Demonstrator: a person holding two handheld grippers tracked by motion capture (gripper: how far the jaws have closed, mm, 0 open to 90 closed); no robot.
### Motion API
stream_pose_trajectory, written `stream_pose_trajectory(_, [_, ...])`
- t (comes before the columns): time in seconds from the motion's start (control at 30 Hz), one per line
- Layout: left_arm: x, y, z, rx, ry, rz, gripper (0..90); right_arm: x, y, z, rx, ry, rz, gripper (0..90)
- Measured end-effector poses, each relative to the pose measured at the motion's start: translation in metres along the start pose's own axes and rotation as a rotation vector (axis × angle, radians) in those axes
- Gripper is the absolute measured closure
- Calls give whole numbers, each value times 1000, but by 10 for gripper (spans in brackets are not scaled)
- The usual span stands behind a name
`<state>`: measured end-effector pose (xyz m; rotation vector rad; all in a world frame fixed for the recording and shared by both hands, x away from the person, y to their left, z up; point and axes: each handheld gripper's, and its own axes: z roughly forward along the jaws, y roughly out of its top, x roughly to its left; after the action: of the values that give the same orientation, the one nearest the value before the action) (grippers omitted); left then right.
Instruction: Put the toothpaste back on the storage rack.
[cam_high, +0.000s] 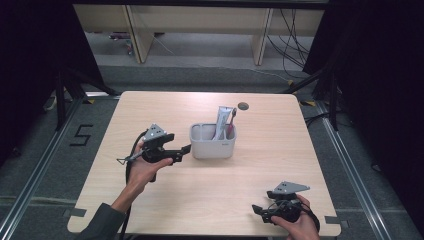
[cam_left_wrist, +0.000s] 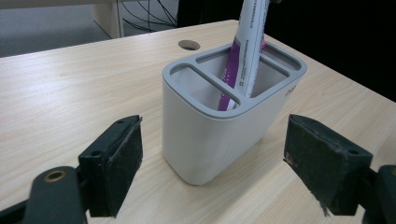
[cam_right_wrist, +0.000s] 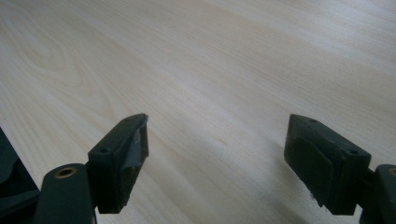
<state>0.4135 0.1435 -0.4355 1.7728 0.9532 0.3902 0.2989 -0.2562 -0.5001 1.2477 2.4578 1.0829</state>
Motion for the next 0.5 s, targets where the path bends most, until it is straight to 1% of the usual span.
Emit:
stream_pose_trajectory(0.03, [0, -1, 0, -2, -1, 0, 178, -1, 0, 1, -5, 13, -7, 229])
stream_pose_trajectory(0.07, [0, -2, -1, -1, 0, -3, 178, -1, 0, 1, -5, 13, -7, 229])
stream_pose_trajectory(0.1, [0, -5, -3, -1, -8, -1, 177, 0, 0, 0, 0, 1, -3, 229])
stream_pose_trajectory(0.23, [-1, -10, -6, 4, -14, 3, 167, 0, 0, 0, -2, 0, -2, 229])
stream_pose_trajectory(0.27, [-1, -11, -7, 4, -16, 6, 165, -1, 0, 2, -10, 13, -6, 229])
stream_pose_trajectory(0.33, [-1, -12, -8, 4, -17, 7, 164, -1, 0, 1, -10, 8, -15, 229])
stream_pose_trajectory(0.37, [0, -15, -9, 4, -25, 13, 161, 0, 0, 1, -5, 1, -9, 229])
stream_pose_trajectory(0.47, [0, -18, -10, 7, -25, 15, 159, 0, 0, 1, -4, 2, -5, 229])
stream_pose_trajectory(0.5, [0, -20, -12, 8, -24, 16, 157, -1, 0, 2, -10, 10, -5, 228])
